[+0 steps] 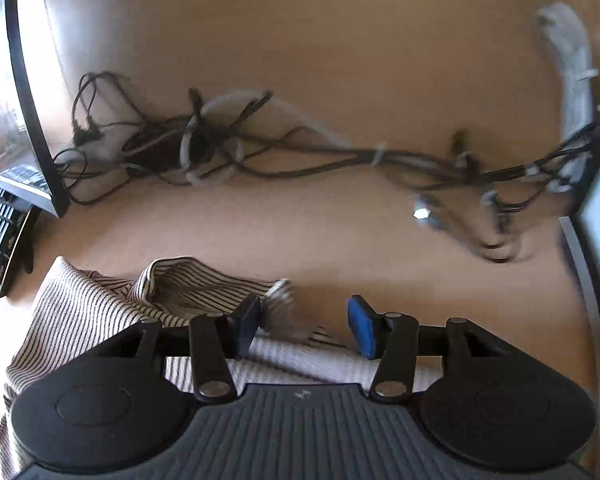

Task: Fold clothes

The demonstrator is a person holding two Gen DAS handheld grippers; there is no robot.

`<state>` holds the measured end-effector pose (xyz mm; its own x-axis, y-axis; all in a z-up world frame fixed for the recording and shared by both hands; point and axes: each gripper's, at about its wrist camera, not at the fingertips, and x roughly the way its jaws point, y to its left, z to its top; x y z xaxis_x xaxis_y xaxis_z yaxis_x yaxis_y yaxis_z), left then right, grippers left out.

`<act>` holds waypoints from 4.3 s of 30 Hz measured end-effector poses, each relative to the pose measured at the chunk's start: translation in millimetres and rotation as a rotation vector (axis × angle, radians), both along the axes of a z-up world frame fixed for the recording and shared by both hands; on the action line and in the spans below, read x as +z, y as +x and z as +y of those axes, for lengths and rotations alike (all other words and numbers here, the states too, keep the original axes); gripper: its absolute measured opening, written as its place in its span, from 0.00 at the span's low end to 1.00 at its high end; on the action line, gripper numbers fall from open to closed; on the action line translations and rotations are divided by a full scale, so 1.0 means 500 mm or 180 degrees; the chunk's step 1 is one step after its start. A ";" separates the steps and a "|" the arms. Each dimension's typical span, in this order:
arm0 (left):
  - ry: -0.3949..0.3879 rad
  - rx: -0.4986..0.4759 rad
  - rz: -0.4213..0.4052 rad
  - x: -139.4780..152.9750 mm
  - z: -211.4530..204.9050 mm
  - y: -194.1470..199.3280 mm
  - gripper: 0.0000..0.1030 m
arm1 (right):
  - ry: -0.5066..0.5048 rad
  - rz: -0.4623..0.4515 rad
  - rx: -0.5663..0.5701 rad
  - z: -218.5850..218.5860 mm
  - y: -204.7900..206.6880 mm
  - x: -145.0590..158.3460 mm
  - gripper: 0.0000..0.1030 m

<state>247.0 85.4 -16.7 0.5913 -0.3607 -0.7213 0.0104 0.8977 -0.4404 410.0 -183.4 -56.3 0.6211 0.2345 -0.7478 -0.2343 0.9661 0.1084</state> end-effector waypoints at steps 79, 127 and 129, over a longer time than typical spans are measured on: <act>-0.0408 -0.0542 0.0019 -0.033 0.021 0.013 0.43 | 0.0617 -0.0197 -0.0592 -0.108 -0.391 0.026 0.30; -0.0102 -0.0713 0.0139 -0.040 -0.080 0.106 1.00 | 0.0518 -0.0080 0.0071 -0.006 -0.492 0.057 1.00; -0.0120 -0.0694 0.0140 -0.031 -0.083 0.100 1.00 | 0.0452 -0.0254 -0.0001 -0.022 -0.499 0.086 1.00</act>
